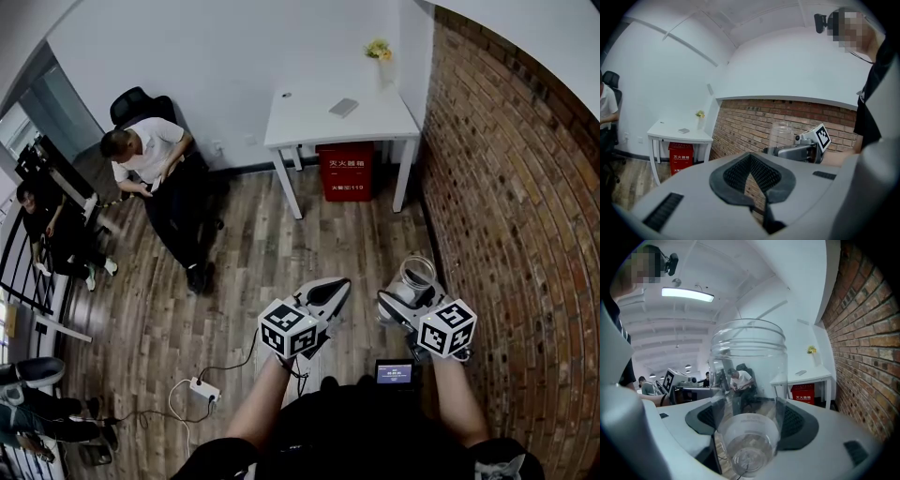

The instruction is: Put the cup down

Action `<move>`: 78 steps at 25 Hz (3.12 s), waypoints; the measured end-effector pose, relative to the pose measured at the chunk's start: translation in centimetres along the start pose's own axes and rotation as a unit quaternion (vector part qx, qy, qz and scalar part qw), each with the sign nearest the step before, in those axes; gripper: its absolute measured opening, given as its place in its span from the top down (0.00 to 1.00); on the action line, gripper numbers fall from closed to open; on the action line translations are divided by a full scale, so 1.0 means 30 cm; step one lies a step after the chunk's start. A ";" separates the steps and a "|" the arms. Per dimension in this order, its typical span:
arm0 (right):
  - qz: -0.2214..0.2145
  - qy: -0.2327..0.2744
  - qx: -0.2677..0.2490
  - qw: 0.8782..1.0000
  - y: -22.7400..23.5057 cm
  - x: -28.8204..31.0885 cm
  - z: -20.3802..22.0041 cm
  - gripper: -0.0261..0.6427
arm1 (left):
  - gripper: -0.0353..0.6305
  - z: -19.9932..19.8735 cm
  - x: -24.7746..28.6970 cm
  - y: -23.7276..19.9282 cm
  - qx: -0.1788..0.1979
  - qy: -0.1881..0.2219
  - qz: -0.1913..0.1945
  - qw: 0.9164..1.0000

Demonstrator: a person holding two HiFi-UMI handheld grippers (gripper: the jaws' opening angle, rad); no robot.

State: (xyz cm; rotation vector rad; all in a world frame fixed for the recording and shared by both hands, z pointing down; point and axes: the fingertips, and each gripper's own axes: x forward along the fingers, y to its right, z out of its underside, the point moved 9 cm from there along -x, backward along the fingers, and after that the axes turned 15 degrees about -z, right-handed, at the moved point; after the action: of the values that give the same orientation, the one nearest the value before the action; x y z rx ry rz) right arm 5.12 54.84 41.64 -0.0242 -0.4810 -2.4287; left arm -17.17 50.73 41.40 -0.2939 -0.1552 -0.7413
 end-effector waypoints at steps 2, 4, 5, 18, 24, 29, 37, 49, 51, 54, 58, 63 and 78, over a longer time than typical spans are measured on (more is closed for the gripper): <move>0.001 0.000 0.002 1.000 0.007 -0.006 0.005 0.43 | 0.94 0.002 0.007 0.005 -0.002 0.000 0.000 1.000; 0.001 -0.001 0.003 1.000 0.017 -0.015 0.007 0.43 | 0.94 0.003 0.017 0.011 -0.003 0.000 0.000 1.000; 0.001 0.000 0.003 1.000 0.024 -0.019 0.006 0.43 | 0.94 0.002 0.024 0.014 -0.002 -0.001 0.000 1.000; 0.001 0.000 0.015 1.000 0.161 -0.094 0.026 0.43 | 0.94 -0.015 0.128 0.039 -0.011 0.001 -0.027 1.000; 0.003 -0.005 0.033 0.999 0.237 -0.095 0.048 0.43 | 0.94 0.003 0.175 0.004 -0.019 -0.009 -0.042 0.999; 0.010 -0.008 0.038 0.999 0.339 -0.051 0.032 0.43 | 0.94 -0.008 0.272 -0.062 -0.023 -0.008 -0.039 0.999; 0.033 -0.032 0.012 0.999 0.556 0.166 -0.052 0.43 | 0.94 -0.066 0.507 -0.345 -0.037 -0.008 -0.026 0.999; 0.068 -0.034 0.015 0.997 0.901 0.597 -0.305 0.43 | 0.94 -0.274 0.816 -0.847 -0.037 -0.013 -0.011 0.999; 0.068 -0.039 0.015 0.997 0.928 0.647 -0.319 0.43 | 0.94 -0.283 0.850 -0.902 -0.042 -0.014 -0.008 0.999; 0.071 -0.051 0.015 0.996 0.964 0.695 -0.332 0.43 | 0.94 -0.287 0.891 -0.948 -0.051 -0.016 0.000 0.999; 0.072 -0.053 0.019 0.996 1.020 0.743 -0.353 0.43 | 0.94 -0.292 0.946 -0.989 -0.056 -0.018 0.007 0.998; 0.064 -0.059 0.025 0.996 1.107 0.807 -0.358 0.43 | 0.94 -0.280 1.024 -1.040 -0.063 -0.026 0.011 0.998; 0.021 -0.043 0.027 0.998 1.672 1.083 -0.557 0.43 | 0.94 -0.468 1.483 -1.326 -0.047 -0.025 -0.028 0.998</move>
State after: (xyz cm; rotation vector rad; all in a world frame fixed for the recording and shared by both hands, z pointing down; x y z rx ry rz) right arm 11.83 -6.57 47.28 -0.1156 -0.5784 -2.3798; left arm -11.47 -10.05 47.12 -0.3994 -0.1760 -0.7981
